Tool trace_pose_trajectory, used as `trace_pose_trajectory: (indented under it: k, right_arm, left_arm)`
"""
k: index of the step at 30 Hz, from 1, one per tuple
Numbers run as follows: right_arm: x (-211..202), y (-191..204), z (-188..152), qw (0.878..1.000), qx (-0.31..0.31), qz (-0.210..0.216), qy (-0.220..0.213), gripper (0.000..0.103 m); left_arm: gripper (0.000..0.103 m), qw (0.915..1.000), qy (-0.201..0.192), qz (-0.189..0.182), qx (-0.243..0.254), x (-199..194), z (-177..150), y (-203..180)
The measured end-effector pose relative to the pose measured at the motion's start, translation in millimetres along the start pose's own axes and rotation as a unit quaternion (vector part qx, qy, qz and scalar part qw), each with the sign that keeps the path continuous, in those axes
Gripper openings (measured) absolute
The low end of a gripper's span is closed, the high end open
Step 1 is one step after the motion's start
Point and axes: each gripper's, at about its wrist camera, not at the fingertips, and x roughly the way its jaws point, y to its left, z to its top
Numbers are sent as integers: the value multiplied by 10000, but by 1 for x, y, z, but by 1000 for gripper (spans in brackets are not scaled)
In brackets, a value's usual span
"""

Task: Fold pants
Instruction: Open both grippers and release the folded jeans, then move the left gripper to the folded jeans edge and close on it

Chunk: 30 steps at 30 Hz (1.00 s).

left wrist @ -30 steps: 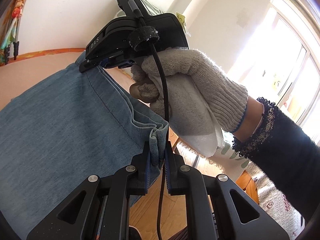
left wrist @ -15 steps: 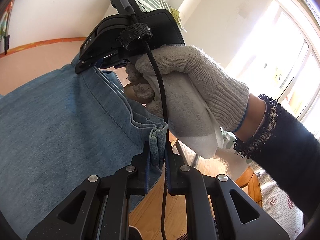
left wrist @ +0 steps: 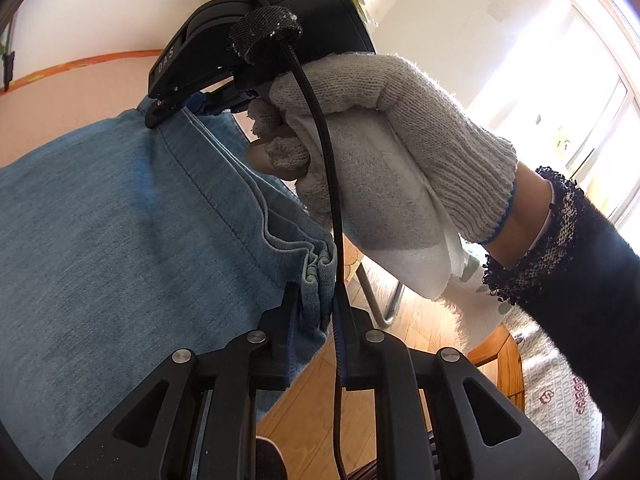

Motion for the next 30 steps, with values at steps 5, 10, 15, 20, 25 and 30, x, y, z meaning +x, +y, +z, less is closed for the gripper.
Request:
trace_pose_trajectory:
  k: [5, 10, 15, 20, 25, 30]
  right_arm:
    - [-16, -4, -3, 9996, 87, -231, -138, 34]
    - [-43, -3, -8, 9984, 209, -311, -431, 43]
    - [-60, 14, -19, 9977, 268, 17, -626, 43]
    - [-62, 43, -35, 9964, 242, 302, -750, 43]
    - [-61, 75, -54, 9956, 151, 478, -791, 43]
    - [-62, 107, -70, 9953, -28, 555, -799, 43]
  left_arm:
    - [27, 9999, -24, 74, -88, -7, -3, 1]
    - [31, 9995, 39, 82, -306, -22, -4, 4]
    - [31, 9992, -60, 267, -304, -51, -11, 7]
    - [31, 9974, -282, 562, -347, -86, -25, 14]
    - [31, 9934, -499, 929, -441, -123, -33, 38]
    - [39, 9879, -706, 1243, -603, -160, -50, 58]
